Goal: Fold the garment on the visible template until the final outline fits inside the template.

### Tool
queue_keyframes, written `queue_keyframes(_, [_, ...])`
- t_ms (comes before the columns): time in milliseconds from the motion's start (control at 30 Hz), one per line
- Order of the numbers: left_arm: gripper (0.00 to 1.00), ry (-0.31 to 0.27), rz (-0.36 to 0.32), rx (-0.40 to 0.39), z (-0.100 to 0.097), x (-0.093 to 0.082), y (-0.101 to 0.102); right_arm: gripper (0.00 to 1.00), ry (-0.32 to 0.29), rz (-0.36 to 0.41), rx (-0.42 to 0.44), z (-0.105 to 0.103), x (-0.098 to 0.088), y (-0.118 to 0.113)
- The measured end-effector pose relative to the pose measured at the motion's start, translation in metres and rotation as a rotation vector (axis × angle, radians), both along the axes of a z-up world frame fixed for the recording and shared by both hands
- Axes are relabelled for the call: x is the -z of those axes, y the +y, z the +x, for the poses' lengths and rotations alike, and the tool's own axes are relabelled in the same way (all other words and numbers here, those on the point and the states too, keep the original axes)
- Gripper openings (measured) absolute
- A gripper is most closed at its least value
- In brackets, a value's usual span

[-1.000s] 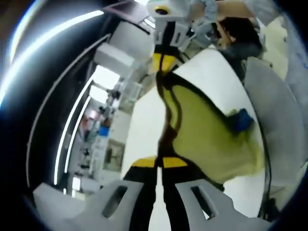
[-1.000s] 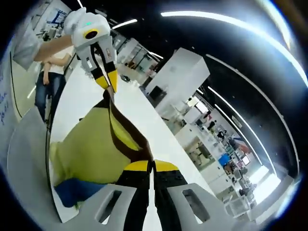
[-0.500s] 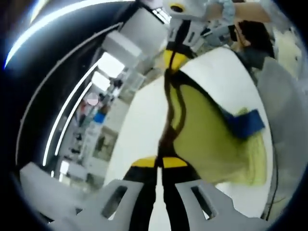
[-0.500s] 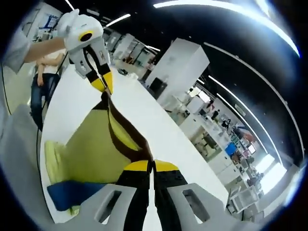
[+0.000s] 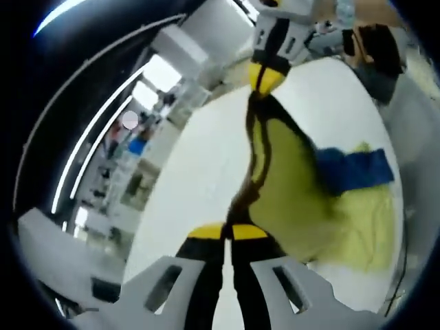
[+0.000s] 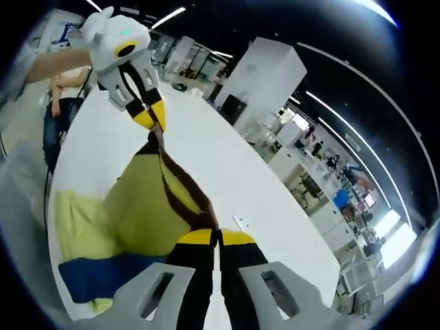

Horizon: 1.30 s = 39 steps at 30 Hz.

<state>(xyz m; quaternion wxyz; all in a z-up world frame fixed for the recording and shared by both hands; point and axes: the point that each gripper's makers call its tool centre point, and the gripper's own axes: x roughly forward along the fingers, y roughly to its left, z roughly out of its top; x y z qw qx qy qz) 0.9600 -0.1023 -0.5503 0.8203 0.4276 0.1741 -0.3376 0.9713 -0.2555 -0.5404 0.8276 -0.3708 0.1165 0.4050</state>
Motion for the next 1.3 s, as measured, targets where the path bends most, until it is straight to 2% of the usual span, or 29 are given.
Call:
queue_keyframes(67, [0.0,0.025,-0.002,-0.004,0.003,0.009,-0.001,0.02,0.02,-0.006,0.003,0.003,0.01,-0.001])
queue_keyframes(200, [0.0,0.038,0.003,-0.014,0.01,0.025,-0.003,0.02,0.035,-0.026,0.007,0.008,0.025,-0.003])
queue_keyframes(367, [0.0,0.065,-0.021,-0.028,0.025,0.036,-0.005,0.02,0.047,-0.018,0.03,0.017,0.034,-0.002])
queue_keyframes(667, [0.0,0.083,-0.022,-0.079,0.051,0.05,-0.001,0.02,0.045,-0.034,0.056,0.038,0.046,0.002])
queue_keyframes(833, [0.0,0.105,-0.023,-0.096,0.053,0.057,0.003,0.02,0.051,-0.037,0.062,0.049,0.056,0.008])
queue_keyframes(1100, [0.0,0.125,-0.077,-0.172,0.07,0.068,0.012,0.02,0.067,-0.008,0.086,0.078,0.063,0.01])
queue_keyframes(1300, [0.0,0.131,-0.091,-0.192,0.078,0.08,0.011,0.02,0.075,-0.021,0.089,0.084,0.077,0.014])
